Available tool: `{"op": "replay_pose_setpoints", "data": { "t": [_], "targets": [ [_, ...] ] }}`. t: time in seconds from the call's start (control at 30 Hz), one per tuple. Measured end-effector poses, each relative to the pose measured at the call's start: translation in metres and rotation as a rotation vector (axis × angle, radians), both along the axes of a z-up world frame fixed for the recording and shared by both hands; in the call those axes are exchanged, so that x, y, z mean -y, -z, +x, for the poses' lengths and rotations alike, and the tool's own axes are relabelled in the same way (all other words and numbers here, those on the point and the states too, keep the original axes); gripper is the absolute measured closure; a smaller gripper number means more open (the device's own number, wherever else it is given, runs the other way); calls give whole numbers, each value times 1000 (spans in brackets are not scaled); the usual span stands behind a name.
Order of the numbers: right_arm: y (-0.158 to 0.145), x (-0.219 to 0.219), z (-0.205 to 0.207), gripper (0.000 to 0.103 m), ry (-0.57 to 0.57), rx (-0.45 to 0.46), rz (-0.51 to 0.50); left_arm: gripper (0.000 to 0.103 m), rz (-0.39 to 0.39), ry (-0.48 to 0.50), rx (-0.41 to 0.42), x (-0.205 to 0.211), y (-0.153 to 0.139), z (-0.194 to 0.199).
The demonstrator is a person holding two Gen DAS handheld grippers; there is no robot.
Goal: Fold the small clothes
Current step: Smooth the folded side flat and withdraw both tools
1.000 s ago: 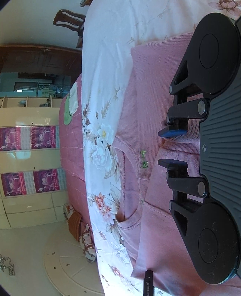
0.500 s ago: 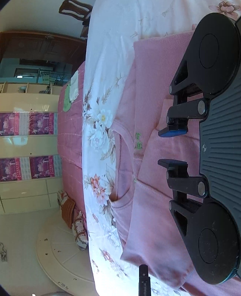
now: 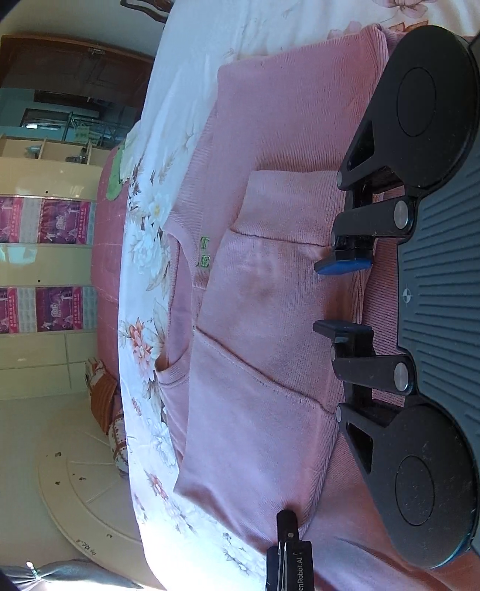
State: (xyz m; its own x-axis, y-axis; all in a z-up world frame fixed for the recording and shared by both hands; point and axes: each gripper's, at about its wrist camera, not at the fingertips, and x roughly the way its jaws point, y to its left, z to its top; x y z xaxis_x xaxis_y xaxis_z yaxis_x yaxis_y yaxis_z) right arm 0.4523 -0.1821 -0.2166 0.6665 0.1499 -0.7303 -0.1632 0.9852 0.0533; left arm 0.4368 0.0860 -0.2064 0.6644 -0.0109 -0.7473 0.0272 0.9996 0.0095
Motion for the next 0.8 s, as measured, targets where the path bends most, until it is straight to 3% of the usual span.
{"op": "replay_pose_setpoints", "data": {
  "t": [0.17, 0.27, 0.47, 0.63, 0.8],
  "targets": [
    [-2, -1, -6, 78, -11, -12, -4, 32, 11, -8, -2, -2, -4, -10],
    [-13, -3, -13, 78, -10, -18, 54, 32, -25, -32, -11, 1, -11, -19],
    [-27, -22, -35, 78, -92, -4, 98, 32, -57, 22, -14, 31, -21, -44],
    [-23, -26, -48, 77, -120, -14, 95, 32, -82, 28, -30, 49, -18, -57],
    [-8, -20, -62, 77, -153, -43, 57, 31, -35, 29, -59, 61, -1, -67]
  ]
}}
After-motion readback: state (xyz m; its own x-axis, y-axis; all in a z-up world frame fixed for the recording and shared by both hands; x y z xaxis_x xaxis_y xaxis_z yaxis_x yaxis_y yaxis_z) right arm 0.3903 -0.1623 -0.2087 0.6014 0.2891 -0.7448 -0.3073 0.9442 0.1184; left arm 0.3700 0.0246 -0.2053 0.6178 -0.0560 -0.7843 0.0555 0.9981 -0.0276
